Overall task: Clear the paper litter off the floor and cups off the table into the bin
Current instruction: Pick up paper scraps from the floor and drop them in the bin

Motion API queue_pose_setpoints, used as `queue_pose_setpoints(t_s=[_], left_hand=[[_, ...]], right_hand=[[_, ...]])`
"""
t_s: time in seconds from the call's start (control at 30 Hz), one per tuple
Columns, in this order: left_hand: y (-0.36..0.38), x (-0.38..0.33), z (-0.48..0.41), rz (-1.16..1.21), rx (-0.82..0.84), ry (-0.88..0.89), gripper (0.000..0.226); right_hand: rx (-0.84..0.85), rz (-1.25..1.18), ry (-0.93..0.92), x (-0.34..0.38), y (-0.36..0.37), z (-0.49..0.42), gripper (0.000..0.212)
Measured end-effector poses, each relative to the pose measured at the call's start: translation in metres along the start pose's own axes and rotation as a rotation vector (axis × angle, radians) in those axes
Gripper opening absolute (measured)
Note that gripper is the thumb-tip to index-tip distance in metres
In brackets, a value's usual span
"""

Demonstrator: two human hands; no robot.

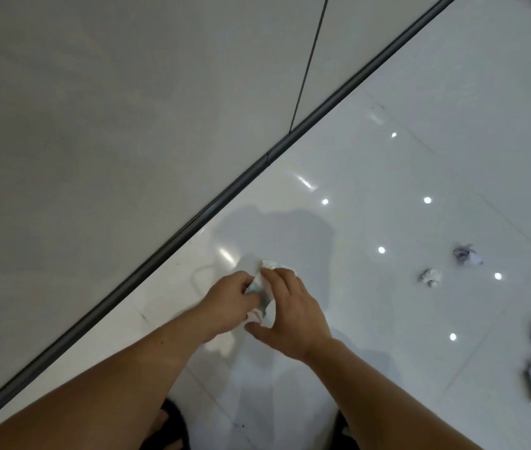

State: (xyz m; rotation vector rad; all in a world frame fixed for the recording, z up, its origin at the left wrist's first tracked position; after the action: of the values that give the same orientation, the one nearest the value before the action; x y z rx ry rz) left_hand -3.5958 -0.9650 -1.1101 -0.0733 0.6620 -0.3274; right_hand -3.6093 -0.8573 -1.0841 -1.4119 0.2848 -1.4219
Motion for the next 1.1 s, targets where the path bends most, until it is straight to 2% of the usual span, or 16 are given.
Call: queue_pose_setpoints(t_s=[0.07,0.17,0.27,0.4,0.5,0.6,0.73,0.93,1.1], left_hand=[[-0.014,0.002,-0.007,-0.104,-0.059,0.027,0.008],[-0.038,0.024,-0.024,-0.232,-0.157,0.047,0.004],[-0.054,0.058,-0.041,-0.301,-0.197,0.035,0.007],[-0.069,0.09,-0.053,-0.332,-0.214,0.005,0.004],[-0.077,0.086,-0.041,-0.348,-0.244,-0.015,0.003],[-0.08,0.054,0.0,-0.407,-0.26,0.013,0.005],[-0.096,-0.025,0.09,-0.476,-0.282,0.11,0.012],[-0.14,-0.162,0.272,-0.538,-0.319,0.239,0.016],[-0.175,-0.226,0.421,-0.5,-0.422,0.263,0.022]], right_hand=[[0.082,0.003,0.045,-0.014,0.007,-0.011,0.105],[0.147,0.26,0.14,-0.049,0.028,-0.032,0.104],[0.167,0.393,0.242,-0.076,0.057,-0.051,0.087],[0.227,0.332,0.281,-0.082,0.097,-0.063,0.054],[0.253,0.322,0.262,-0.068,0.091,-0.057,0.046],[0.2,0.301,0.193,-0.025,0.046,-0.041,0.046],[0.107,0.332,0.123,0.057,-0.061,-0.013,0.043],[0.053,0.363,0.069,0.214,-0.233,0.049,0.046],[0.036,0.394,0.008,0.335,-0.339,0.107,0.049]])
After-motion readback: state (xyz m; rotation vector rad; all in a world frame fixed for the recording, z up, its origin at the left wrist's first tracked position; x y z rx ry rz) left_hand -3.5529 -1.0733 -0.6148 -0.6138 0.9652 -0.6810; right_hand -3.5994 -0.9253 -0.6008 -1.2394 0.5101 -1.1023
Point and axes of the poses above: each hand's wrist, its own z-axis away from the middle knuckle, its own y-axis out of the palm, x = y × z, the point moved 10 cm from there along -z, towards the middle knuckle, and after that the axes turned 3 degrees about z, right-handed, at the moved point
